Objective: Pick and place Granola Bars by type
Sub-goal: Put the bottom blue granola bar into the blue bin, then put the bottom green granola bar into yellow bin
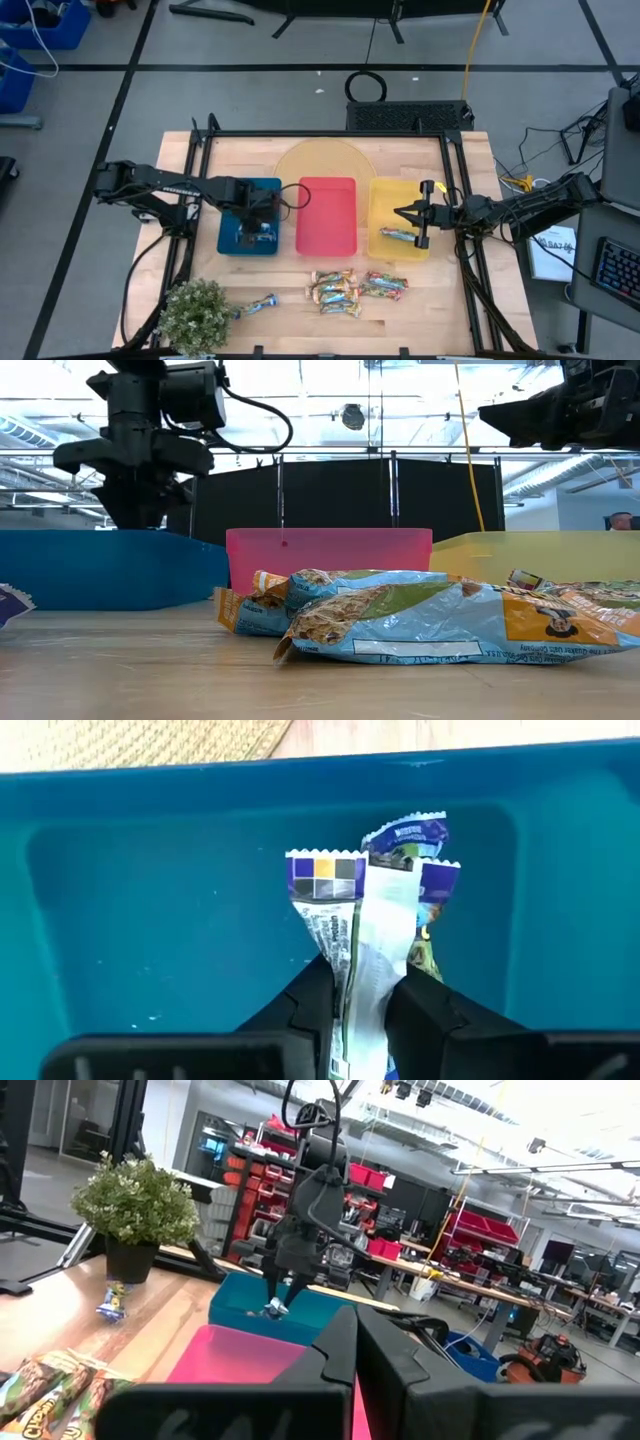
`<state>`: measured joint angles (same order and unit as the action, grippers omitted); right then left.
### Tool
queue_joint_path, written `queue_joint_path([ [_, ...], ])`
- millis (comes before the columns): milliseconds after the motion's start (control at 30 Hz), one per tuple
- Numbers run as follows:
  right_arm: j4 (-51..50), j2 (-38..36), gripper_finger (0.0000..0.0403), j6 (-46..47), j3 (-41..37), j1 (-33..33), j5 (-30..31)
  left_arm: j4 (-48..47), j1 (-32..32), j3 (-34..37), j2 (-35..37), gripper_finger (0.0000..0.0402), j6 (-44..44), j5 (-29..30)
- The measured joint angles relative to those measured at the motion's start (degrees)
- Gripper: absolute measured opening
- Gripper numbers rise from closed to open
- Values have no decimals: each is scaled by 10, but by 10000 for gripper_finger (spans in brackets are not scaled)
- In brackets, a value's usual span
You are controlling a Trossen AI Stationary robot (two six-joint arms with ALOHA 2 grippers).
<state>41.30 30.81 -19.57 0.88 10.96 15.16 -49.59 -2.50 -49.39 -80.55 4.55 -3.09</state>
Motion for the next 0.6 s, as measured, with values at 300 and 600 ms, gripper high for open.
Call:
queue_joint_path([
  [300, 0, 0, 0, 0, 0, 0, -2, 0, 0, 0, 0, 87, -41, -3],
  [600, -4, 0, 0, 0, 0, 0, -2, -32, 0, -44, 0, 87, -59, -6],
])
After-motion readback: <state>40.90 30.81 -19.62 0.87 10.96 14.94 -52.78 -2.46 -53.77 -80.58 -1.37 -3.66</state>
